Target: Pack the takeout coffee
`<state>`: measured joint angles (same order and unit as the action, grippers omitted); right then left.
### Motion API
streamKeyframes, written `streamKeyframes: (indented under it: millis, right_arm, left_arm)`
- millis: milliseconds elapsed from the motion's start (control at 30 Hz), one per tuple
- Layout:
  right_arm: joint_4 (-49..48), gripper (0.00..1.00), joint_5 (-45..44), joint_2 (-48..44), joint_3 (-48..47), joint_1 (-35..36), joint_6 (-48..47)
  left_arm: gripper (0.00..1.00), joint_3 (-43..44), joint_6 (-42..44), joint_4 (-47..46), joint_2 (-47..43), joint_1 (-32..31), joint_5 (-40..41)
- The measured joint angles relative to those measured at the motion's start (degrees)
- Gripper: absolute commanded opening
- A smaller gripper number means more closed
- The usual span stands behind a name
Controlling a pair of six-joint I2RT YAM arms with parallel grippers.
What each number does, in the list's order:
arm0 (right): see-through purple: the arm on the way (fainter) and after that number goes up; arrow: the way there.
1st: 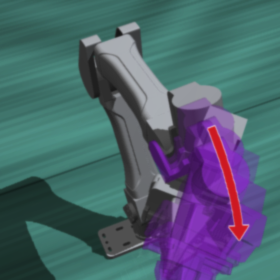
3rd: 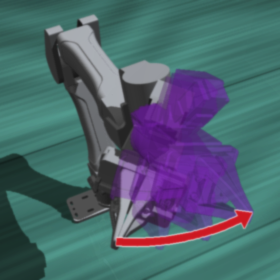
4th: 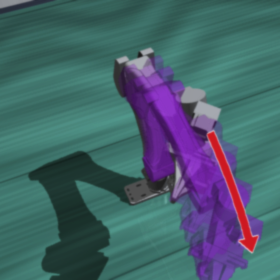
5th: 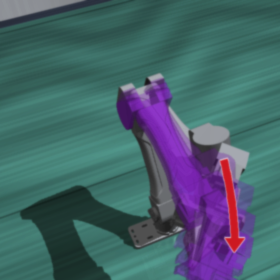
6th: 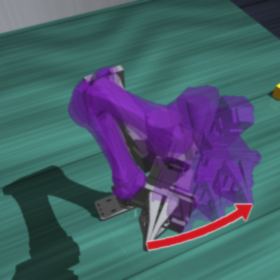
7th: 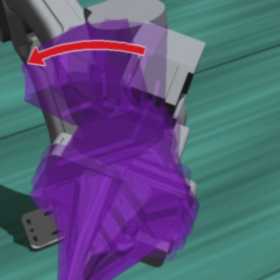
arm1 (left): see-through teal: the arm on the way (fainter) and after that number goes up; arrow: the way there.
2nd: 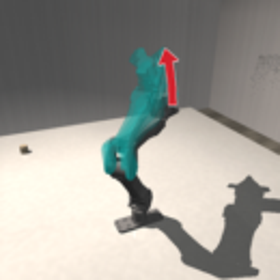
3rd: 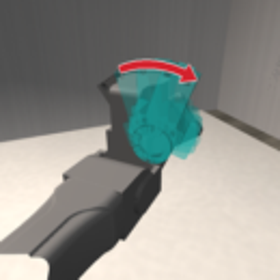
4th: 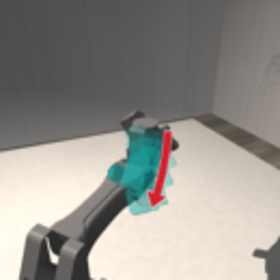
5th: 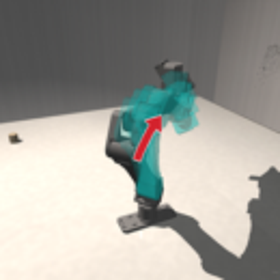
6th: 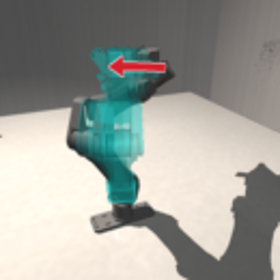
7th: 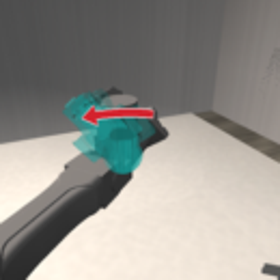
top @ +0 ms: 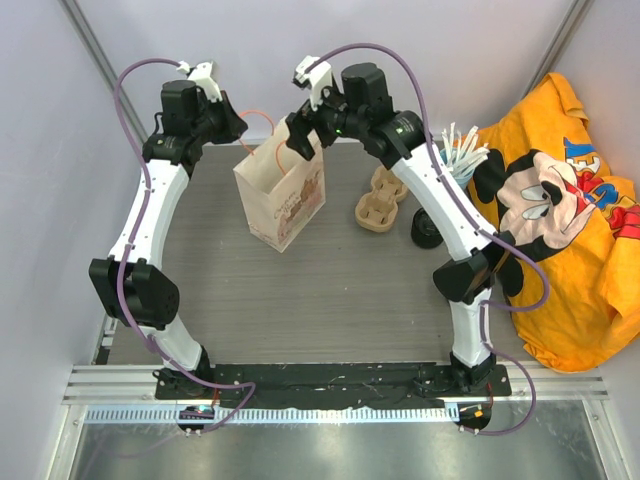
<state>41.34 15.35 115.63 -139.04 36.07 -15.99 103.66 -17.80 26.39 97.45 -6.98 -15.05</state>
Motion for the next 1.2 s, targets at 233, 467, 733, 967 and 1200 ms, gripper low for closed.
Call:
streamKeyframes:
  millis: [233, 467, 733, 967, 1200]
  right_arm:
    - [2.2, 0.96, 3.6, -2.0, 2.1, -3.2, -2.6]
    - [5.2, 0.96, 8.0, -5.4, 8.1, -3.5, -7.6]
    - [6.5, 0.96, 10.7, -5.6, 11.6, -3.4, -9.7]
    - [5.2, 0.95, 9.4, -4.9, 10.1, -3.4, -9.4]
    - [1.8, 0.85, 5.5, -4.5, 9.2, -3.4, -8.8]
  left_arm:
    - [0.10, -0.1, 0.0, 0.0, 0.0, 0.0, -0.3]
    - [0.11, -0.4, 0.0, 0.0, 0.0, 0.0, -1.0]
    - [0.11, -1.2, 0.0, 0.0, 0.0, 0.0, -1.7]
    - [0.11, -1.4, 0.0, 0.0, 0.0, 0.0, -2.1]
    - [0.09, -1.4, 0.0, 0.0, 0.0, 0.0, -2.7]
